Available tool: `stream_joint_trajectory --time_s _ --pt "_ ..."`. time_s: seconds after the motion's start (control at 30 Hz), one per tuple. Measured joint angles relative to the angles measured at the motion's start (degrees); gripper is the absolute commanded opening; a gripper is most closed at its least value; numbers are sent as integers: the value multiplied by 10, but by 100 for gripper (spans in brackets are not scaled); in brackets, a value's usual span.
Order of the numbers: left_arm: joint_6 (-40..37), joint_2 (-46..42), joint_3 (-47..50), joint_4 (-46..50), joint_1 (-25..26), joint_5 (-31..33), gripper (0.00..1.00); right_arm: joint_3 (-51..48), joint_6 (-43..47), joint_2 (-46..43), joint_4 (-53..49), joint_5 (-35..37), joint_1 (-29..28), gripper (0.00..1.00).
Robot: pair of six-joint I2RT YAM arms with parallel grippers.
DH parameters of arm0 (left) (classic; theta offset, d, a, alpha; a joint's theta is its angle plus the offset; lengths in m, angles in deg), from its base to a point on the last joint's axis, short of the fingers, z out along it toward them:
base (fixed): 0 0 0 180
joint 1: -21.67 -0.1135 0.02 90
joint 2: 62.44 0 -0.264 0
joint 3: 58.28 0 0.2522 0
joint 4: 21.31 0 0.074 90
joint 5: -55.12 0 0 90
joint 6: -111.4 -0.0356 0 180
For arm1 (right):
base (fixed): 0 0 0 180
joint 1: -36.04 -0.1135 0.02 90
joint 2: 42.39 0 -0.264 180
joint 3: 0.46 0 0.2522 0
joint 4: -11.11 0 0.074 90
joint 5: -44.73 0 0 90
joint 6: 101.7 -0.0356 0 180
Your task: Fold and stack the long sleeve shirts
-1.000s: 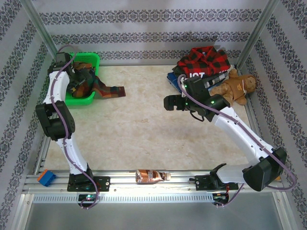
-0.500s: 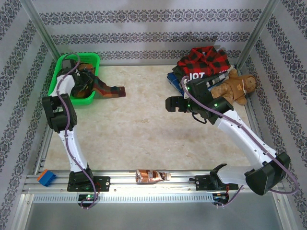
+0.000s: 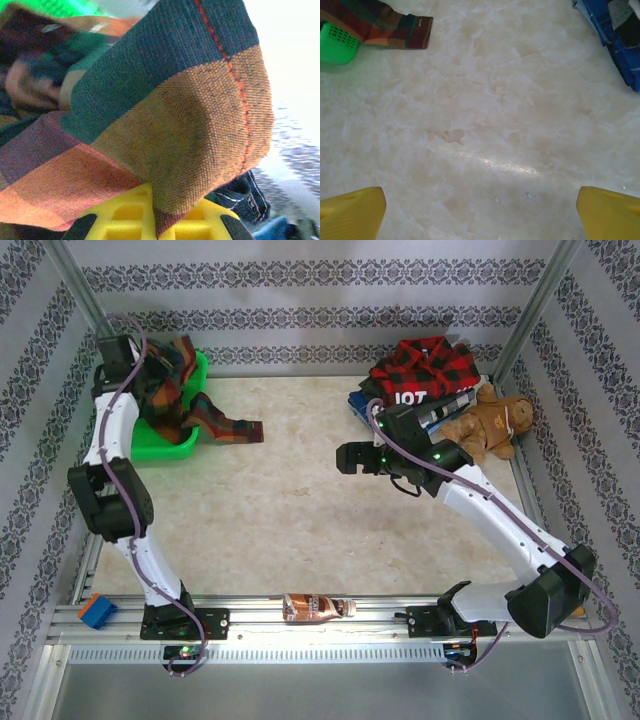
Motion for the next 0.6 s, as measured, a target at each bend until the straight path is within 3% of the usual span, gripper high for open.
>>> stream_joint_trajectory --time_s 0.17,0.33,0.6 --pt "-6 -64 -31 -36 10 -42 0 26 -9 34 7 5 -11 98" --pt "-3 -80 -110 -69 56 -93 0 52 -18 52 16 35 -17 98" --pt "7 -38 -337 -99 224 -169 0 54 -41 40 29 86 10 98"
